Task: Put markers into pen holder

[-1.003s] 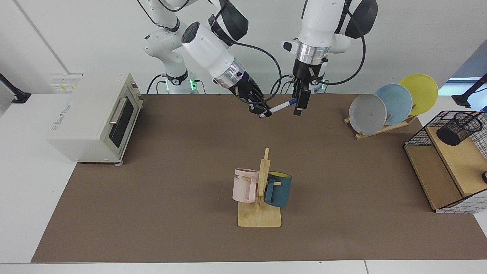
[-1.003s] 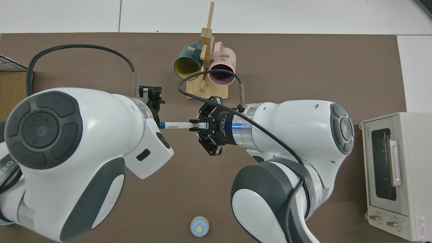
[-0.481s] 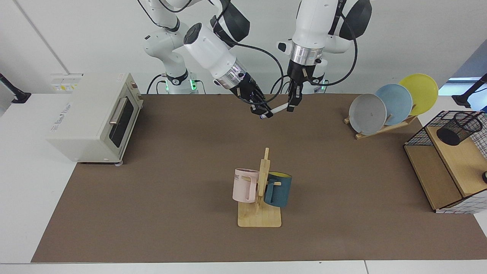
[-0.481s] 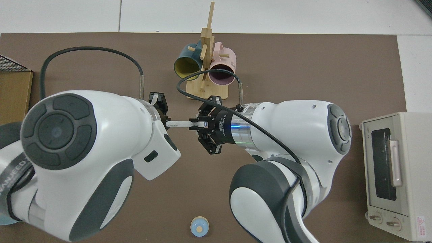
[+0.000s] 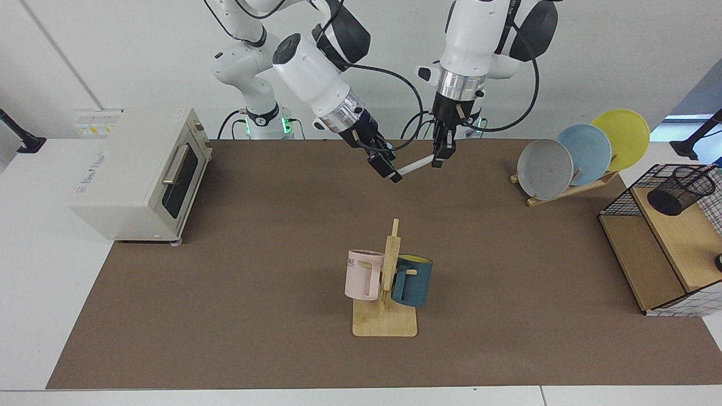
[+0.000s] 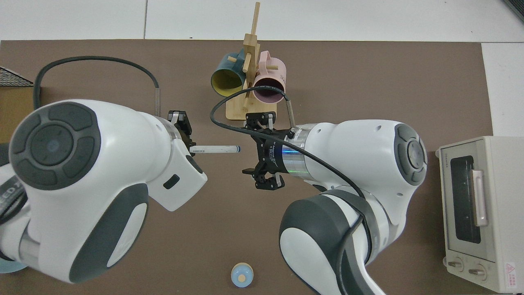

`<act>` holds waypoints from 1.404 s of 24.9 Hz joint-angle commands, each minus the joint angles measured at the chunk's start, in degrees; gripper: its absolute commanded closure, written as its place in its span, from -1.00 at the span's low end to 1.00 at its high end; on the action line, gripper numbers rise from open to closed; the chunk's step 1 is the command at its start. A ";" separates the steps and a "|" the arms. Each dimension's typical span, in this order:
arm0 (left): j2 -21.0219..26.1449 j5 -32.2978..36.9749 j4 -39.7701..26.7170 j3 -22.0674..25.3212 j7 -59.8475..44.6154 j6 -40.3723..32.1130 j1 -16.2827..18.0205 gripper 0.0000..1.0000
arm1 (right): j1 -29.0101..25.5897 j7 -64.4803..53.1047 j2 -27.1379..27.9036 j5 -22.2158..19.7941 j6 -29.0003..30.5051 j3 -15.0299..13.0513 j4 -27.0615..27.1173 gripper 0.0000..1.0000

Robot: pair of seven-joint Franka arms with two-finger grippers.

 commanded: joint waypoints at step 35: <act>-0.24 27.59 -0.61 1.50 -4.70 -7.27 27.79 1.00 | -29.38 -96.72 -9.69 -34.53 -35.31 -0.24 0.72 -1.00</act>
